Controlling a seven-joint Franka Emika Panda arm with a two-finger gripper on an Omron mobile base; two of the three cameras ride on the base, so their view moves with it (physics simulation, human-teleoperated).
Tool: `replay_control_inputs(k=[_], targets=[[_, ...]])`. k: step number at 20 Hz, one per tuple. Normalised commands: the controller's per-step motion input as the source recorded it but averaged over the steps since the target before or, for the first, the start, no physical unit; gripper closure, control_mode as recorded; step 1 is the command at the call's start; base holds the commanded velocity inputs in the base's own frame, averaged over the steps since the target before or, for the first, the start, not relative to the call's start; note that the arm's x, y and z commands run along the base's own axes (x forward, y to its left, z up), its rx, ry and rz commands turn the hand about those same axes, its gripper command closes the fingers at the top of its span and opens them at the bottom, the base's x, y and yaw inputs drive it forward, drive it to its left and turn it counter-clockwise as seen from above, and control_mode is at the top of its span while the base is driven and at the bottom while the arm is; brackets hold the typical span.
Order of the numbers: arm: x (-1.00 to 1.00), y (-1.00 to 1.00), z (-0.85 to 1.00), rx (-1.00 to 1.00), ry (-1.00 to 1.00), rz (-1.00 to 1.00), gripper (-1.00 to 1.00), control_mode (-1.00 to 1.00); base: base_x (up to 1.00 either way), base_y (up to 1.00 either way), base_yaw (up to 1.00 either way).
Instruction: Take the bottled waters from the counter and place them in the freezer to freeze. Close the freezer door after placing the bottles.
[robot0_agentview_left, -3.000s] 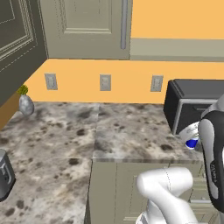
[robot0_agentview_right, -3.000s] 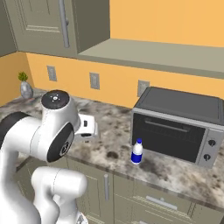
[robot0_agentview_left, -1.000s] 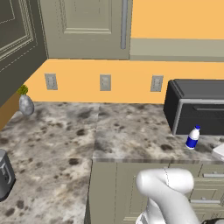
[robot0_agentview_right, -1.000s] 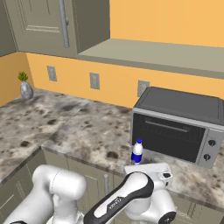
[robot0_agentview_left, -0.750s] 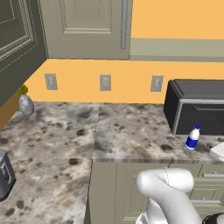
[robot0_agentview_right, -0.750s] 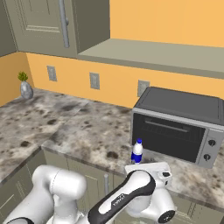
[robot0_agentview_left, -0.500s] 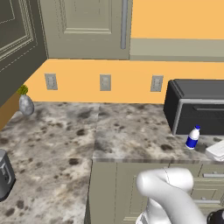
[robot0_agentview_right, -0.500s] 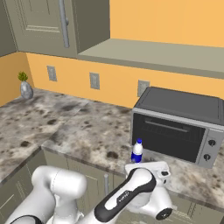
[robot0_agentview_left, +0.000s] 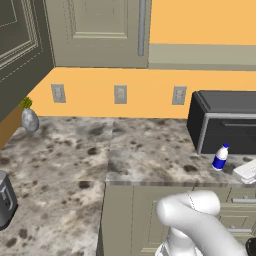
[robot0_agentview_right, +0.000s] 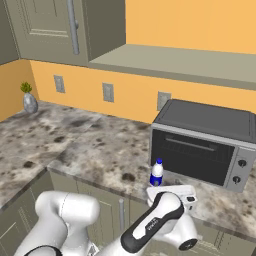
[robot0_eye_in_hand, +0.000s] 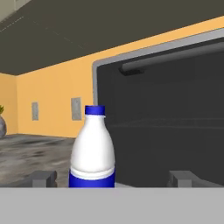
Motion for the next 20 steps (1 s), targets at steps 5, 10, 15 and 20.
replay_control_inputs(k=[5,10,15,20], targets=[[0.00,0.38,-0.02,0.00,0.00,0.04,-1.00,-1.00,0.00,0.00,0.00],[0.12,0.10,0.00,0.00,0.01,0.04,-1.00,-1.00,0.00,0.00,0.00],[0.20,0.00,0.00,0.00,0.00,0.00,-1.00,-1.00,0.00,0.00,0.00],[0.16,0.00,-0.02,0.00,0.00,0.00,-1.00,-1.00,0.00,0.00,0.00]])
